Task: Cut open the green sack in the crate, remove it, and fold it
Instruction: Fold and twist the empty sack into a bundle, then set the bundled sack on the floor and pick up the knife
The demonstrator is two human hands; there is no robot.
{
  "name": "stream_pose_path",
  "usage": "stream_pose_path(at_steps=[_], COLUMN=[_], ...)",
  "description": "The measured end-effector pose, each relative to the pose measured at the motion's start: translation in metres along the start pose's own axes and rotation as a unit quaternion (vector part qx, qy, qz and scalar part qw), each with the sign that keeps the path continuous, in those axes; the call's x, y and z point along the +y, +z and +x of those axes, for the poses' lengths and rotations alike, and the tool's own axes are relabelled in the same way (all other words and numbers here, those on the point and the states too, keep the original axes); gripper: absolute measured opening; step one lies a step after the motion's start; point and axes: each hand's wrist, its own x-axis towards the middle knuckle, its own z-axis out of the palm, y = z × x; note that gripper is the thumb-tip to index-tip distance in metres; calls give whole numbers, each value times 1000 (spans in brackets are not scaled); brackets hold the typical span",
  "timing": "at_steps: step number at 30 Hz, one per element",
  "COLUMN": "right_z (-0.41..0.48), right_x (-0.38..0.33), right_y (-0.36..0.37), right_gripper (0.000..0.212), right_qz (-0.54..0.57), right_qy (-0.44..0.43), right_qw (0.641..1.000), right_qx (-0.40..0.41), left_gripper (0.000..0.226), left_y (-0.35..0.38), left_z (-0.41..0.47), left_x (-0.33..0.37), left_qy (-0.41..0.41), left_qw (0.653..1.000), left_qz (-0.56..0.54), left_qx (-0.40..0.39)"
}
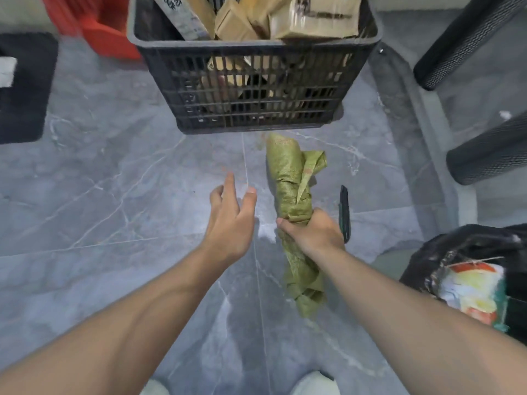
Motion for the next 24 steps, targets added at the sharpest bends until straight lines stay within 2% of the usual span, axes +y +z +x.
stream_pose_path(at_steps=[8,14,22,24], right_z=[56,55,61,57], right_x=[32,38,47,47], right_y=[24,34,35,31], right_gripper=[73,80,77,82], right_qz=[15,-14,13,12], right_qy=[2,0,-3,-7], right_qw=[999,999,1000,1000], right_qx=[47,39,7,2], left_gripper=[67,66,63,63], left_y=[50,63,78,81], left_z=[22,28,34,35], left_x=[-43,-55,-59,-58], left_qy=[10,7,23,23], left_qw=[999,998,996,996], left_qz=[-1,-7,-24,-31], left_qx=[-45,-60,-77,-80])
